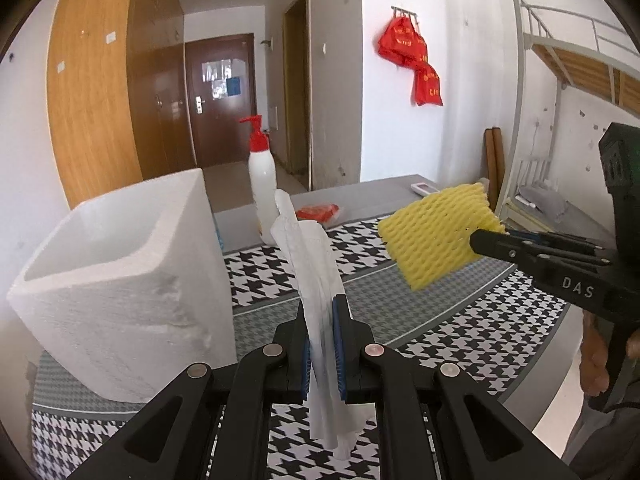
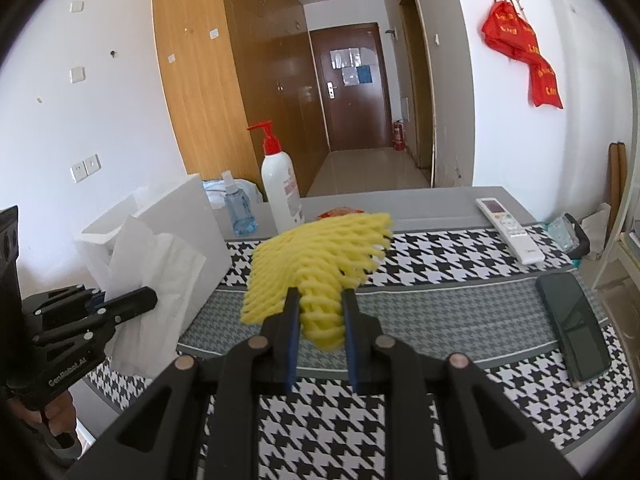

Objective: Organize soft objects
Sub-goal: 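Lift the white tissue with the left gripper toward the foam box while the right gripper carries the net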

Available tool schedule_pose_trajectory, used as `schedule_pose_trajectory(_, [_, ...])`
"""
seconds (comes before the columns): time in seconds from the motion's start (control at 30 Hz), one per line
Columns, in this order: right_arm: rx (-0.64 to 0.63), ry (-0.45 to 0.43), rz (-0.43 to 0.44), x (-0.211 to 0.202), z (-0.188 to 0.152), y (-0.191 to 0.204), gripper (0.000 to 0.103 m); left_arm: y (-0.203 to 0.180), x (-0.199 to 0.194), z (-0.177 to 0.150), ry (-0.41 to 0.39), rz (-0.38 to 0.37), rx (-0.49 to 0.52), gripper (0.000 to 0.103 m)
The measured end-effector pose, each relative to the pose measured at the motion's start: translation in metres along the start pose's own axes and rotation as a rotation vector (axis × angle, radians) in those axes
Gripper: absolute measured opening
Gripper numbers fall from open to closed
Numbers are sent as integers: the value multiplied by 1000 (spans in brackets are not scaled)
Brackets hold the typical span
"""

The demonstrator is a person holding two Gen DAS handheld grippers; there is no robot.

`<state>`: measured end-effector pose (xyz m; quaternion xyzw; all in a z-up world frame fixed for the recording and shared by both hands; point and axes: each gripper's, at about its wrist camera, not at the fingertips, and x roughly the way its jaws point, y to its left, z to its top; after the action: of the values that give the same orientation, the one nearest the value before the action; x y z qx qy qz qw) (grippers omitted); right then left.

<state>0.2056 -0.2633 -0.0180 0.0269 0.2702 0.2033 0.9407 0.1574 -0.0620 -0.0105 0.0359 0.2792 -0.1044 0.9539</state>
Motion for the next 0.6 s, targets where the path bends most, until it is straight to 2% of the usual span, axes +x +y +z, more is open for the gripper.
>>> schedule_pose_trajectory(0.6, [-58, -59, 13, -5, 18, 29, 23, 21, -24, 21, -88, 18, -3, 10])
